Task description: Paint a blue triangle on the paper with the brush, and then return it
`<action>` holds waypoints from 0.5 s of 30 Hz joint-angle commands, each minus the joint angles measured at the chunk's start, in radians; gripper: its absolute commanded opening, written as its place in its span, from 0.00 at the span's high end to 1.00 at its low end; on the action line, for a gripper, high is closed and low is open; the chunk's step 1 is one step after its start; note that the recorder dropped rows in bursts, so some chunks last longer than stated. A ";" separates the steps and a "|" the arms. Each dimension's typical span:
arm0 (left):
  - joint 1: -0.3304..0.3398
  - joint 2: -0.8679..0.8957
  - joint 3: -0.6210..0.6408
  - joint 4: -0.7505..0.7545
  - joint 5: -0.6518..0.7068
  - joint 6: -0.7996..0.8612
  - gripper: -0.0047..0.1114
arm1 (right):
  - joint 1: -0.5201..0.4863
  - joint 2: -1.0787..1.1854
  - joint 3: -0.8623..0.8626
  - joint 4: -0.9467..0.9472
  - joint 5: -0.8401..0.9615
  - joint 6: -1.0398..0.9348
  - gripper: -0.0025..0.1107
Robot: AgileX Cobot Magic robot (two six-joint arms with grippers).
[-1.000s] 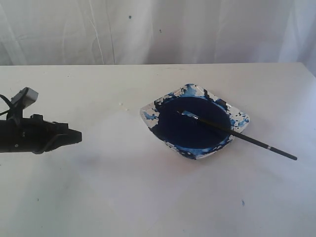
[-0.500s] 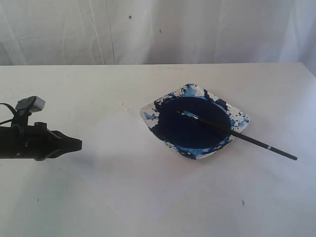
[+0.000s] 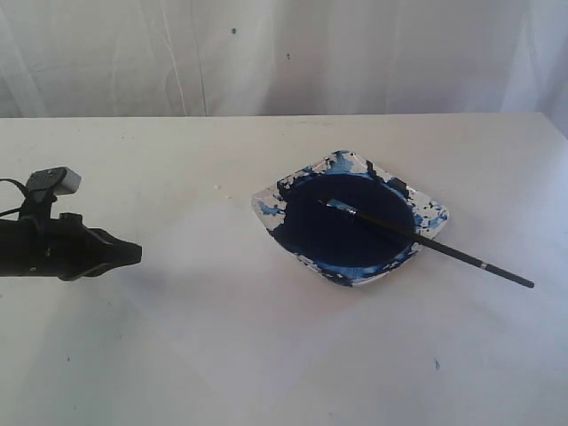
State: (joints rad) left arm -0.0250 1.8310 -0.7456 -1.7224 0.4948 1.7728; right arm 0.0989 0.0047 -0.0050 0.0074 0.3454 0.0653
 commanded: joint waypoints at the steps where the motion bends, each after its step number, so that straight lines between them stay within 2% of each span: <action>1: 0.000 -0.004 -0.002 -0.022 0.008 0.015 0.96 | 0.002 -0.005 0.005 -0.001 -0.001 -0.001 0.98; 15: 0.000 -0.004 -0.002 -0.022 0.008 0.044 0.96 | 0.002 -0.005 0.005 -0.001 -0.001 -0.001 0.98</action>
State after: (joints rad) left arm -0.0250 1.8310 -0.7456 -1.7224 0.4910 1.7987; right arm 0.0989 0.0047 -0.0050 0.0074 0.3454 0.0653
